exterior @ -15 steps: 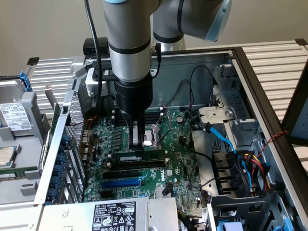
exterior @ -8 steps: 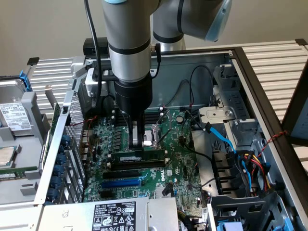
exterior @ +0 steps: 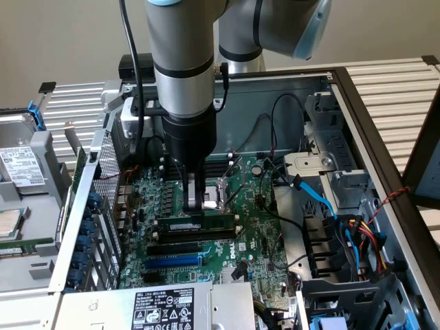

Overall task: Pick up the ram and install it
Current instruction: 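Insert the ram into the slot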

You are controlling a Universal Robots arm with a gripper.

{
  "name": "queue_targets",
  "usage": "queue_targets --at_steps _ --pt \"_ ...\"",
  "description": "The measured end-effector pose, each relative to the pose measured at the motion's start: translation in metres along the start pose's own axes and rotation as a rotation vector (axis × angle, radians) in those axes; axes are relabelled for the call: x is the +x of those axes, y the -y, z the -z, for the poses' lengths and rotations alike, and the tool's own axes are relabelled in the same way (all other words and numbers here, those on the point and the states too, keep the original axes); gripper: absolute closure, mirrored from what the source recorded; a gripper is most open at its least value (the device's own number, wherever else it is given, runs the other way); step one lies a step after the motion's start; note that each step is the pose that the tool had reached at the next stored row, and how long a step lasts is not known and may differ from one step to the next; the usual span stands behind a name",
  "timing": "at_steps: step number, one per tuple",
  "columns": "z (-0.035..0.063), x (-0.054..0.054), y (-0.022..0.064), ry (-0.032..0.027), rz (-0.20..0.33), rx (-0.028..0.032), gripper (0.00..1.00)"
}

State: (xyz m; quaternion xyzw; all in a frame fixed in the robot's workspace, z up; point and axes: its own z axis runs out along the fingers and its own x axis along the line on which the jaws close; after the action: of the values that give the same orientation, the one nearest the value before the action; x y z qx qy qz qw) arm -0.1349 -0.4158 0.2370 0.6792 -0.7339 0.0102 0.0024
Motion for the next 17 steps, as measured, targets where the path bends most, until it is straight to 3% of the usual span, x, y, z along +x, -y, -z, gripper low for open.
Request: queue_targets --at_steps 2,17 --pt "-0.0002 0.0 -0.0003 -0.0002 0.0 -0.0028 0.88" --pt "-0.0007 -0.001 -0.0003 0.0006 0.006 -0.0029 0.88"
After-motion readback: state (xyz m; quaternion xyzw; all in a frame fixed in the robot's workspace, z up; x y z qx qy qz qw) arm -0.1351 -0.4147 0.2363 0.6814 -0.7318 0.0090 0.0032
